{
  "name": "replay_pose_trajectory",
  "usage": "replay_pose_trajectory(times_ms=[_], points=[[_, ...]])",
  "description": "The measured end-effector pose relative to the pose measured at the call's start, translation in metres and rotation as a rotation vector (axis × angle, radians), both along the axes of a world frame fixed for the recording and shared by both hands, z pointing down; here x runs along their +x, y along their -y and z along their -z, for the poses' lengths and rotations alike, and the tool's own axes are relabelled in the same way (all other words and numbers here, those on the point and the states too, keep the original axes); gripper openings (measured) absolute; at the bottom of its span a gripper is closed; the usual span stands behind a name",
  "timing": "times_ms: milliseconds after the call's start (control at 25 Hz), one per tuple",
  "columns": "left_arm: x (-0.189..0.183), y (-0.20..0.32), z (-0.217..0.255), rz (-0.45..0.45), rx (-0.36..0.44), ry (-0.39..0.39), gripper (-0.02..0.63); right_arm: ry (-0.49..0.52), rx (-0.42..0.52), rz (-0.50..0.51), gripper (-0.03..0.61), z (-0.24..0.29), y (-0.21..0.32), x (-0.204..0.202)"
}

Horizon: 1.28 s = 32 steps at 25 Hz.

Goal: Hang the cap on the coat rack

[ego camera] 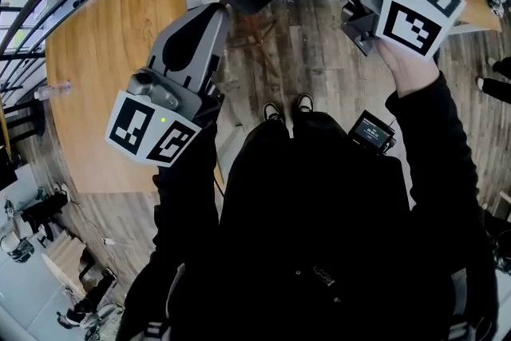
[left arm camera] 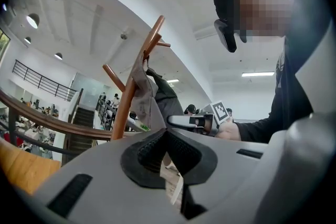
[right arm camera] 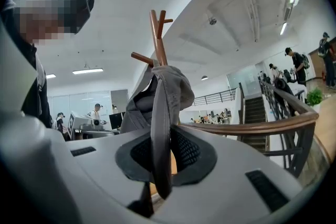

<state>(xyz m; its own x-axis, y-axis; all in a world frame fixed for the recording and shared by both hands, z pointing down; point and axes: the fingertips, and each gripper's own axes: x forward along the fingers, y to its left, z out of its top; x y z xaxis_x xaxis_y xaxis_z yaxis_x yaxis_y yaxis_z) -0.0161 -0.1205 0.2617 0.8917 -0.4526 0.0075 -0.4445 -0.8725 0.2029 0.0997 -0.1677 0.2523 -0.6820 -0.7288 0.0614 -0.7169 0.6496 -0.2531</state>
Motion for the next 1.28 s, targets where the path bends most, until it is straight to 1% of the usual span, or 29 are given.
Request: replay_pose_trajectory(times_ms=[120,280,320,360,480,640,760,960,1160,1280], points=[[-0.002,0.003,-0.010,0.007,-0.015,0.018,0.005,0.024,-0.035,0.017,0.040,-0.011,0.006,-0.003],[-0.005,0.001,-0.025,0.022,-0.034,0.034,0.005,0.016,-0.027,0.045,0.042,-0.018,0.007,-0.009],[-0.006,0.000,-0.028,0.025,-0.039,0.036,0.005,0.015,-0.028,0.055,0.054,-0.020,0.007,-0.012],[-0.007,0.000,-0.030,0.028,-0.043,0.037,0.005,0.014,-0.032,0.064,0.075,-0.022,0.007,-0.014],[-0.011,-0.001,-0.032,0.036,-0.052,0.033,0.005,0.015,-0.041,0.081,0.190,-0.026,0.007,-0.018],[-0.012,-0.003,-0.031,0.034,-0.056,0.037,0.005,0.007,-0.032,0.089,0.259,-0.027,0.005,-0.020],[-0.010,-0.008,-0.030,0.025,-0.050,0.042,0.005,0.018,-0.030,0.077,0.273,-0.028,-0.003,-0.015],[0.000,0.001,-0.029,0.010,-0.046,0.048,0.005,0.010,-0.036,0.061,0.288,-0.030,-0.003,-0.002],[0.012,-0.010,-0.033,-0.030,-0.034,0.054,0.005,-0.009,-0.022,0.022,0.288,-0.032,-0.026,0.010],[0.021,0.003,-0.036,-0.057,-0.034,0.056,0.005,-0.025,-0.039,0.007,0.288,-0.038,-0.022,0.020]])
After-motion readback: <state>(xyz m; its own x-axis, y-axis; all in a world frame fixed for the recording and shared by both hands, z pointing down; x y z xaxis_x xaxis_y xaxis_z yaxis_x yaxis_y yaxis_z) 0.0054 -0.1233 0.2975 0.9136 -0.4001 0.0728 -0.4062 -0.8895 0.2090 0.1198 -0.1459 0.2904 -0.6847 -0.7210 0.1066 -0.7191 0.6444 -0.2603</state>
